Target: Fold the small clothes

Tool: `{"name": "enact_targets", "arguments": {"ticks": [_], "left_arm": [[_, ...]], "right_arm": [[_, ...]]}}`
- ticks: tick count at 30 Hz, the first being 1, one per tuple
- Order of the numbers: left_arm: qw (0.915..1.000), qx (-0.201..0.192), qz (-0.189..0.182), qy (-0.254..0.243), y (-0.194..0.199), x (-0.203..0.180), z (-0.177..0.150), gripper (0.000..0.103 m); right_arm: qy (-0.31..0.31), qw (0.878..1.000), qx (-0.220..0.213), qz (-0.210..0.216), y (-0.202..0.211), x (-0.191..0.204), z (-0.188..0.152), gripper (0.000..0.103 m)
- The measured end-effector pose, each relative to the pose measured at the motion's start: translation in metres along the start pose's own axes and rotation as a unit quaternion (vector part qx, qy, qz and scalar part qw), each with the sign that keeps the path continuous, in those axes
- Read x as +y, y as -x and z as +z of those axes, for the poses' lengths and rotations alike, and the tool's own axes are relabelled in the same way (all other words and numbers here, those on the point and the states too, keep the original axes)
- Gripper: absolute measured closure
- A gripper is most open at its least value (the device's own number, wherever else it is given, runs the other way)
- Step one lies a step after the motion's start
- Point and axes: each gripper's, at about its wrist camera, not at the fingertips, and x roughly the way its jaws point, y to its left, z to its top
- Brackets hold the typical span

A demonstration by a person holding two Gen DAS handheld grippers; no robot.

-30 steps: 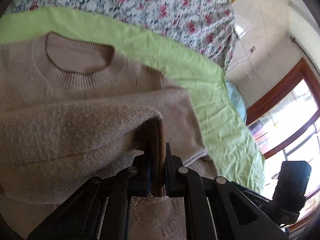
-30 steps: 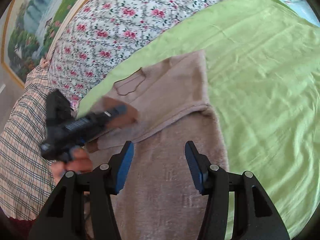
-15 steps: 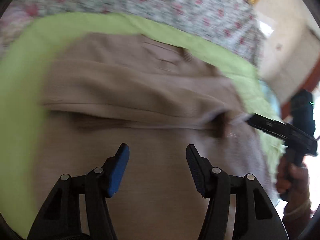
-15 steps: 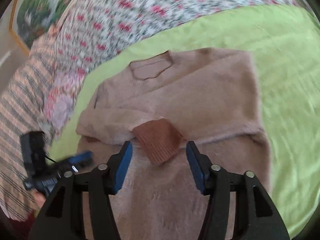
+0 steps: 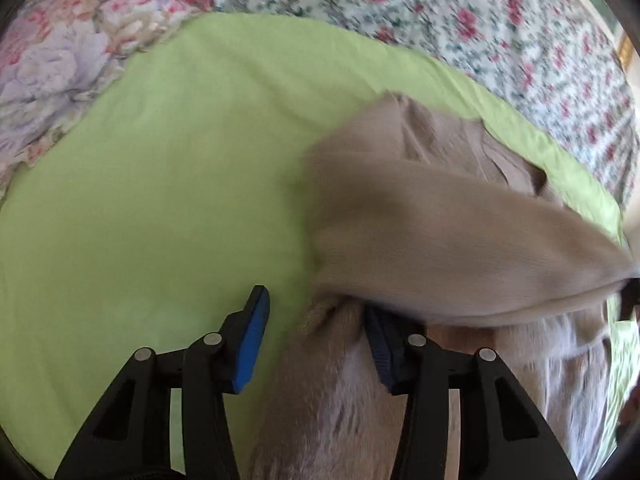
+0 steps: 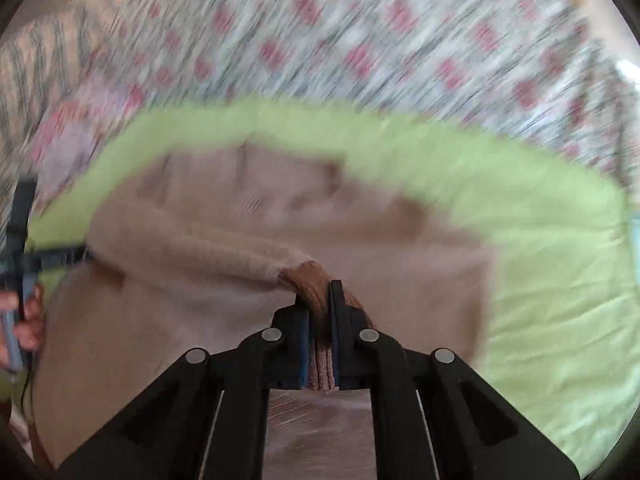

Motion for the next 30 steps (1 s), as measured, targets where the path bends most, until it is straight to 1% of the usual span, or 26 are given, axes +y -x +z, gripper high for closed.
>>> {"name": "enact_targets", "arguments": {"ticks": [1, 2, 4, 5, 6, 7, 8, 9, 10, 11, 12, 13, 14, 15, 17, 19, 20, 21, 23, 24, 25, 26, 27, 28, 29, 30], "left_arm": [[1.0, -0.008, 0.0, 0.003, 0.001, 0.001, -0.001, 0.06], [0.9999, -0.011, 0.002, 0.003, 0.0, -0.003, -0.003, 0.06], [0.9999, -0.016, 0.005, 0.0, 0.005, -0.001, -0.011, 0.06], [0.9998, -0.02, 0.008, -0.002, 0.005, -0.002, -0.014, 0.06], [0.9997, -0.024, 0.009, -0.001, 0.005, -0.003, -0.015, 0.06], [0.9996, -0.028, 0.006, 0.003, 0.005, -0.003, -0.016, 0.06], [0.9995, -0.03, 0.001, 0.011, 0.005, 0.0, -0.015, 0.06], [0.9993, -0.03, -0.005, 0.02, 0.005, 0.003, -0.014, 0.06], [0.9989, -0.03, -0.014, 0.032, 0.005, 0.01, -0.014, 0.06], [0.9984, -0.03, -0.024, 0.043, 0.004, 0.015, -0.014, 0.06], [0.9978, -0.03, -0.031, 0.051, 0.002, 0.014, -0.013, 0.06], [0.9966, -0.032, -0.043, 0.062, 0.002, 0.019, -0.014, 0.06], [0.9946, -0.037, -0.058, 0.078, 0.004, 0.025, -0.016, 0.06], [0.9931, -0.04, -0.066, 0.088, 0.004, 0.028, -0.017, 0.06], [0.9894, -0.047, -0.085, 0.108, 0.004, 0.035, -0.021, 0.06], [0.9865, -0.049, -0.102, 0.119, 0.004, 0.04, -0.023, 0.06], [0.9853, -0.05, -0.108, 0.123, 0.003, 0.042, -0.023, 0.06], [0.9848, -0.051, -0.111, 0.124, 0.003, 0.043, -0.024, 0.06], [0.9846, -0.053, -0.112, 0.123, 0.002, 0.042, -0.024, 0.06], [0.9849, -0.054, -0.112, 0.121, 0.003, 0.043, -0.025, 0.06], [0.9852, -0.056, -0.11, 0.119, 0.003, 0.042, -0.026, 0.06], [0.9852, -0.058, -0.11, 0.118, 0.003, 0.042, -0.026, 0.06], [0.985, -0.059, -0.111, 0.118, 0.003, 0.042, -0.027, 0.06], [0.9846, -0.061, -0.113, 0.119, 0.003, 0.042, -0.027, 0.06], [0.9837, -0.063, -0.117, 0.121, 0.002, 0.043, -0.027, 0.06], [0.9828, -0.066, -0.121, 0.123, 0.002, 0.044, -0.027, 0.06]], "right_arm": [[0.002, 1.0, -0.004, -0.015, 0.005, -0.009, 0.0, 0.094], [0.009, 1.0, 0.005, -0.019, 0.004, -0.015, -0.002, 0.094], [0.035, 0.998, 0.057, -0.02, -0.013, -0.021, -0.016, 0.094], [0.042, 0.996, 0.079, -0.016, -0.022, -0.021, -0.024, 0.09], [0.049, 0.993, 0.111, -0.009, -0.033, -0.021, -0.038, 0.081], [0.055, 0.99, 0.133, -0.004, -0.039, -0.019, -0.045, 0.074], [0.062, 0.986, 0.157, 0.009, -0.042, -0.017, -0.054, 0.062], [0.061, 0.985, 0.158, 0.022, -0.036, -0.017, -0.057, 0.054], [0.048, 0.987, 0.148, 0.042, -0.025, -0.018, -0.058, 0.051], [0.031, 0.987, 0.141, 0.069, -0.017, -0.019, -0.055, 0.042], [-0.003, 0.984, 0.125, 0.128, -0.004, -0.022, -0.047, 0.035], [-0.024, 0.98, 0.113, 0.164, 0.003, -0.023, -0.04, 0.034], [-0.051, 0.971, 0.094, 0.216, 0.008, -0.023, -0.028, 0.031], [-0.068, 0.962, 0.081, 0.252, 0.008, -0.02, -0.016, 0.029], [-0.075, 0.951, 0.076, 0.29, -0.004, -0.002, 0.007, 0.028], [-0.057, 0.94, 0.08, 0.326, -0.032, 0.037, 0.039, 0.028], [-0.058, 0.928, 0.092, 0.357, -0.052, 0.056, 0.054, 0.028], [-0.065, 0.907, 0.113, 0.401, -0.074, 0.077, 0.067, 0.028], [-0.073, 0.872, 0.154, 0.458, -0.115, 0.113, 0.083, 0.028], [-0.071, 0.862, 0.178, 0.47, -0.137, 0.129, 0.09, 0.028], [-0.07, 0.86, 0.2, 0.465, -0.154, 0.144, 0.09, 0.028], [-0.066, 0.862, 0.224, 0.451, -0.173, 0.158, 0.09, 0.028], [-0.062, 0.86, 0.251, 0.441, -0.191, 0.171, 0.085, 0.028], [-0.062, 0.85, 0.275, 0.445, -0.205, 0.181, 0.081, 0.028], [-0.067, 0.836, 0.298, 0.455, -0.218, 0.191, 0.079, 0.028], [-0.076, 0.811, 0.322, 0.483, -0.231, 0.204, 0.074, 0.028]]}}
